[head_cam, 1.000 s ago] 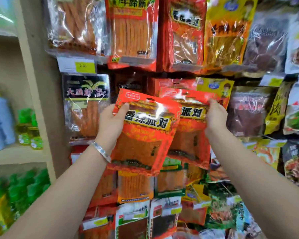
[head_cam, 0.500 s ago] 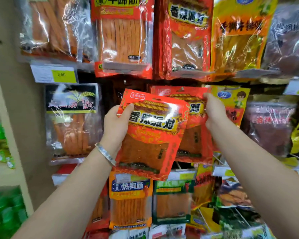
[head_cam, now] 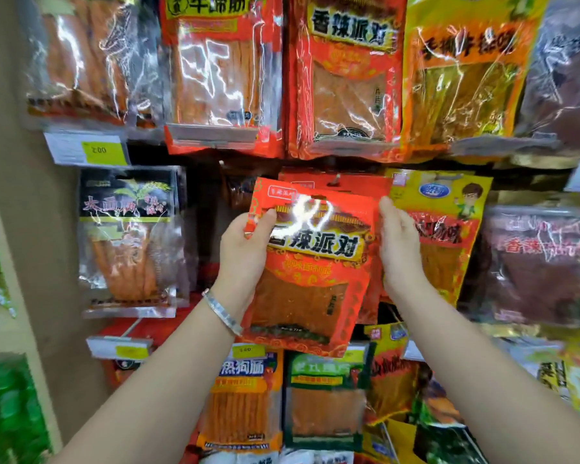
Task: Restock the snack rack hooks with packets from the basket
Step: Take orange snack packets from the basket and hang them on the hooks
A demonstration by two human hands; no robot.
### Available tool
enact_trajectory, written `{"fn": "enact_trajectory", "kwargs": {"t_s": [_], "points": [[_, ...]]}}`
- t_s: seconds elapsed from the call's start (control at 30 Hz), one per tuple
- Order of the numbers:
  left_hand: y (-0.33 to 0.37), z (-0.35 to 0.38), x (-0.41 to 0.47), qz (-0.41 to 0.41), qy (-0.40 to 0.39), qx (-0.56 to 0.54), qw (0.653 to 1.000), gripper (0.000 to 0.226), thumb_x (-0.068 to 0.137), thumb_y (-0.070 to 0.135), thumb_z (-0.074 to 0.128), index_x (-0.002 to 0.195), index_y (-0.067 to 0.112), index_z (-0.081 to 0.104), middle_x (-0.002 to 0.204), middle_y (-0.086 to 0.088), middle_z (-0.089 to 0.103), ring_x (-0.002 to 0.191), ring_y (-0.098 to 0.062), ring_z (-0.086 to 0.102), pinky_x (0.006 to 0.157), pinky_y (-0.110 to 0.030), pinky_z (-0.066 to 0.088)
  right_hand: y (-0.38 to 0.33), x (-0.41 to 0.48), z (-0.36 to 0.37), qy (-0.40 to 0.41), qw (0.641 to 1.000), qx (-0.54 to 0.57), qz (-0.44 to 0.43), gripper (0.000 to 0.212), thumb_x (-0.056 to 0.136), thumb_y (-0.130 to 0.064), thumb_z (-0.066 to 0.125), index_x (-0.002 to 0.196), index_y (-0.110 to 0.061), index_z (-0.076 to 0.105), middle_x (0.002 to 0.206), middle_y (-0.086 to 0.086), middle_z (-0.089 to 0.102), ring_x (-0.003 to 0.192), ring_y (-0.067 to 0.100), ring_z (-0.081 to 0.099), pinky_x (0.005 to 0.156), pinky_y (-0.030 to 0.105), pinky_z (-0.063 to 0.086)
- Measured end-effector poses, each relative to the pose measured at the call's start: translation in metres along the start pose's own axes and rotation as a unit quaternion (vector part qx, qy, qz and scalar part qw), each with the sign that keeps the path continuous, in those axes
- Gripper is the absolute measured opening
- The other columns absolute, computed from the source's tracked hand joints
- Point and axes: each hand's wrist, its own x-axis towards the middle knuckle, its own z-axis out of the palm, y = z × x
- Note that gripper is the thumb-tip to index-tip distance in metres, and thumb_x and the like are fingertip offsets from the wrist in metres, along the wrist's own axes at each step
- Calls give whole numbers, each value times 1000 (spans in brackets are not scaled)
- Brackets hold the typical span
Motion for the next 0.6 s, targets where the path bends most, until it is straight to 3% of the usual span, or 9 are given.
{"fn": "enact_trajectory", "kwargs": {"t_s": [0.07, 0.1, 0.17, 0.23, 0.3, 0.37, 0.43, 0.53, 0.6], "points": [[2, 9, -2, 9, -2, 14, 1000, 26, 76, 48, 63, 82, 23, 68, 95, -15, 71, 94, -35, 66, 87, -56, 50, -2, -1, 1, -35, 998, 32, 33, 73, 78, -58, 61, 135, -16, 46, 135, 5, 53, 122, 20, 51, 107, 46, 38], [3, 12, -2, 22, -3, 25, 999, 20, 77, 44, 64, 83, 25, 65, 96, -16, 70, 92, -33, 66, 87, -55, 50, -3, 2, 0, -34, 999, 37, 19, 67, 81, -51, 63, 136, -16, 46, 135, 5, 54, 122, 20, 52, 106, 46, 39], [5, 16, 1, 76, -6, 66, 995, 17, 82, 28, 67, 94, 29, 56, 103, -15, 66, 92, -26, 64, 89, -52, 49, -5, 5, -6, -29, 999, 24, -33, 35, 86, -42, 63, 117, -24, 61, 118, -1, 65, 110, 17, 60, 100, 44, 45], [9, 18, 7, 142, -18, 116, 983, 38, 84, 14, 66, 115, 25, 48, 114, -5, 58, 102, -16, 59, 95, -39, 48, -8, 7, -12, -26, 996, -18, -80, 13, 88, -39, 62, 98, -31, 65, 102, -13, 68, 98, 5, 62, 95, 33, 47], [16, 20, 11, 200, -19, 176, 964, 53, 84, 16, 63, 133, 22, 43, 124, 0, 46, 113, -9, 48, 102, -23, 38, -11, 10, -17, -30, 992, -47, -114, 8, 90, -36, 61, 96, -32, 64, 90, -20, 67, 84, -4, 61, 83, 18, 48], [24, 25, 12, 253, -20, 234, 938, 62, 82, 26, 56, 141, 24, 38, 127, 3, 37, 116, -4, 35, 104, -11, 23, -16, 14, -19, -32, 989, -64, -131, 14, 91, -37, 59, 102, -29, 62, 92, -23, 64, 87, -4, 60, 77, 13, 43], [32, 33, 13, 264, -47, 265, 926, 67, 83, 30, 51, 146, 27, 29, 123, 4, 33, 118, -10, 31, 105, -17, 19, -22, 20, -19, -16, 988, -77, -130, 20, 91, -41, 57, 106, -27, 60, 103, -21, 60, 103, 4, 56, 85, 18, 39], [40, 44, 16, 239, -91, 264, 930, 68, 90, 23, 53, 149, 29, 20, 119, 2, 31, 119, -22, 33, 106, -30, 24, -31, 29, -16, -15, 989, -71, -128, 27, 91, -41, 57, 109, -21, 61, 107, -9, 65, 103, 11, 58, 89, 31, 42], [43, 48, 18, 222, -103, 256, 935, 67, 91, 22, 52, 149, 31, 19, 117, 2, 32, 116, -22, 34, 107, -34, 28, -38, 36, -11, -17, 989, -67, -128, 21, 90, -39, 57, 103, -24, 63, 104, -7, 67, 99, 11, 60, 88, 34, 44]]}}
